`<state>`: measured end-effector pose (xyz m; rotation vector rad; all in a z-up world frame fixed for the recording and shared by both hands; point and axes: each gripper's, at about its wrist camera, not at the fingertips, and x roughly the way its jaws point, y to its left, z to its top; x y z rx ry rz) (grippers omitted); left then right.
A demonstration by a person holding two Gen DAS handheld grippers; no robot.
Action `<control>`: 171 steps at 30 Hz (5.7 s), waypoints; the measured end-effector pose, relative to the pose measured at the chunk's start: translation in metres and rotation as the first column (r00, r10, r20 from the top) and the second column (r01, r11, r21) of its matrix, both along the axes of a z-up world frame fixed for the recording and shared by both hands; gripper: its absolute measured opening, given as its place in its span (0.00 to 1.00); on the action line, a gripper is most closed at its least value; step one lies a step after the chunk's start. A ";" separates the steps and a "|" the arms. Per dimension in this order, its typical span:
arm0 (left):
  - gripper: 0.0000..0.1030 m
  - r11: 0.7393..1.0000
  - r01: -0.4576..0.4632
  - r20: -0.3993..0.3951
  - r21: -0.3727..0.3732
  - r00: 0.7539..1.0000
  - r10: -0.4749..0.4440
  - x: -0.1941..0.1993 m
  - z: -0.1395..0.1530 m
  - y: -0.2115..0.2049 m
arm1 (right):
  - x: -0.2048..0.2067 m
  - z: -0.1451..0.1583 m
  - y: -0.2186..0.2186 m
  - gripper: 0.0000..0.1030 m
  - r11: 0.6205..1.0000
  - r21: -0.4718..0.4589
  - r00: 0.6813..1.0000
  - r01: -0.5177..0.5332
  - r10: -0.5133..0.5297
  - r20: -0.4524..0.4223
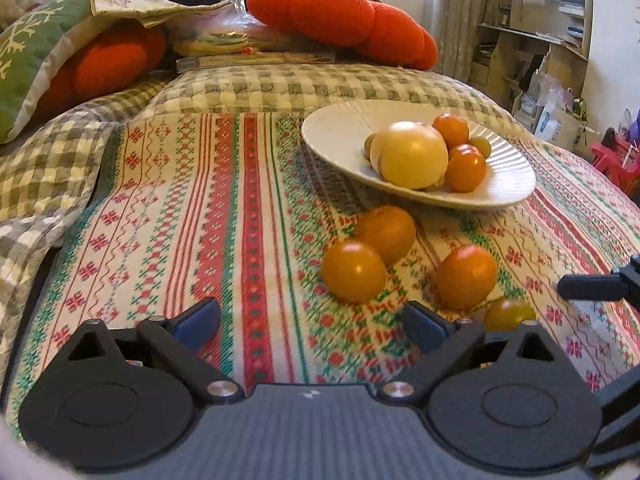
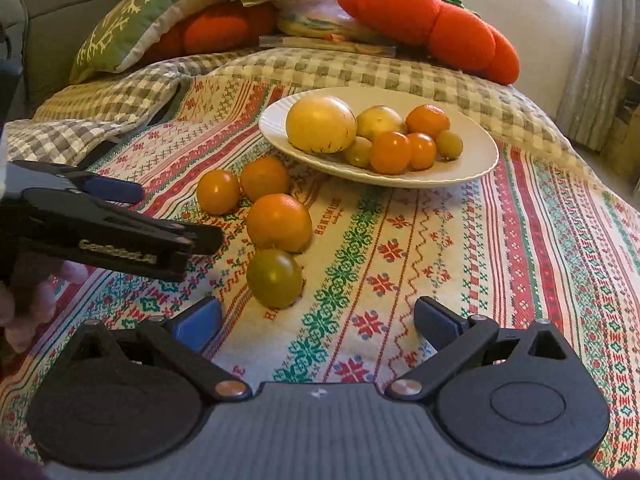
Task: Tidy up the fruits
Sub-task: 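Grasp an orange cherry tomato with the left tool while the right tool grasps a dark green tomato, then carry both held tomatoes up and over the white plate, then lower both tomatoes onto the plate and open both tools, then withdraw both tools from the plate toward the last two orange fruits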
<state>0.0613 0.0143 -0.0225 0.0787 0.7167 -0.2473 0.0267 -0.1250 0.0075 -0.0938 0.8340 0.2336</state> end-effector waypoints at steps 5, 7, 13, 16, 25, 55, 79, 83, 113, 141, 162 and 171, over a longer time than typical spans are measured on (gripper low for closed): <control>0.73 1.000 -0.001 0.022 -0.013 1.000 0.001 0.004 0.001 -0.007 | 0.003 0.001 0.000 0.89 1.000 0.008 1.000 -0.009 0.008 0.012; 0.67 1.000 0.011 0.024 -0.015 1.000 -0.010 0.005 0.001 -0.010 | 0.004 0.001 0.001 0.85 1.000 0.010 1.000 -0.012 0.011 0.014; 0.51 0.999 0.036 0.022 -0.024 0.999 -0.035 0.008 0.003 -0.015 | 0.006 0.003 0.005 0.72 1.000 0.013 1.000 -0.026 0.026 0.018; 0.42 0.999 0.040 0.020 -0.024 0.999 -0.040 0.008 0.004 -0.016 | 0.005 0.004 0.006 0.65 0.999 0.015 0.999 -0.038 0.037 0.019; 0.26 0.999 0.033 -0.001 -0.030 0.999 -0.033 0.009 0.007 -0.012 | 0.006 0.008 0.006 0.43 0.998 0.039 0.999 -0.046 0.046 0.004; 0.24 0.999 0.019 -0.085 -0.036 0.996 -0.022 -0.013 0.023 -0.008 | 0.000 0.021 0.000 0.25 0.993 0.116 0.999 -0.021 0.026 -0.039; 0.24 0.989 0.074 -0.041 -0.129 0.996 -0.080 -0.019 0.052 -0.020 | 0.010 0.039 -0.039 0.25 0.967 0.221 0.992 0.122 -0.125 -0.001; 0.24 0.988 0.101 -0.029 -0.119 0.994 -0.105 -0.017 0.054 -0.029 | 0.016 0.042 -0.048 0.25 0.966 0.218 0.989 0.140 -0.147 0.017; 0.24 0.977 0.157 -0.025 -0.144 0.986 -0.163 0.033 0.045 -0.086 | 0.083 0.035 -0.089 0.25 0.946 0.255 0.975 0.201 -0.218 0.039; 0.39 0.969 0.194 -0.026 -0.153 0.979 -0.200 0.040 0.041 -0.086 | 0.097 0.030 -0.081 0.45 0.947 0.247 0.976 0.203 -0.215 0.023; 0.92 0.974 0.204 0.011 -0.102 0.979 -0.204 0.003 0.062 -0.063 | 0.071 0.055 -0.086 0.87 0.943 0.223 0.965 0.249 -0.261 0.027; 0.93 0.983 0.178 -0.035 -0.046 0.983 -0.180 -0.010 0.062 -0.046 | 0.048 0.058 -0.080 0.92 0.945 0.191 0.963 0.265 -0.271 0.006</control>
